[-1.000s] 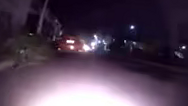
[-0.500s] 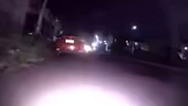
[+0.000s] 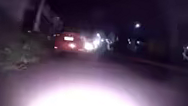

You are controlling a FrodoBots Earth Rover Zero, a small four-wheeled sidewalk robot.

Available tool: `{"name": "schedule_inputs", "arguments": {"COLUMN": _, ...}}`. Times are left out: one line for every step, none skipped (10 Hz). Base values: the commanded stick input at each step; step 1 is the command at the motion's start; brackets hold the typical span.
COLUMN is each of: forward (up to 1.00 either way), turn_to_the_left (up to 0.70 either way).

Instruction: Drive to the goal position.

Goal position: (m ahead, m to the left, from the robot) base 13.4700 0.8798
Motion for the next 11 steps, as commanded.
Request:
{"name": "schedule_inputs", "arguments": {"forward": 0.85, "turn_to_the_left": 0.0}}
{"name": "schedule_inputs", "arguments": {"forward": 0.85, "turn_to_the_left": 0.0}}
{"name": "schedule_inputs", "arguments": {"forward": 0.85, "turn_to_the_left": 0.0}}
{"name": "schedule_inputs", "arguments": {"forward": 0.85, "turn_to_the_left": 0.0}}
{"name": "schedule_inputs", "arguments": {"forward": 0.85, "turn_to_the_left": 0.0}}
{"name": "schedule_inputs", "arguments": {"forward": 0.85, "turn_to_the_left": 0.0}}
{"name": "schedule_inputs", "arguments": {"forward": 0.85, "turn_to_the_left": 0.0}}
{"name": "schedule_inputs", "arguments": {"forward": 0.85, "turn_to_the_left": 0.0}}
{"name": "schedule_inputs", "arguments": {"forward": 0.85, "turn_to_the_left": 0.0}}
{"name": "schedule_inputs", "arguments": {"forward": 0.85, "turn_to_the_left": 0.0}}
{"name": "schedule_inputs", "arguments": {"forward": 0.85, "turn_to_the_left": 0.0}}
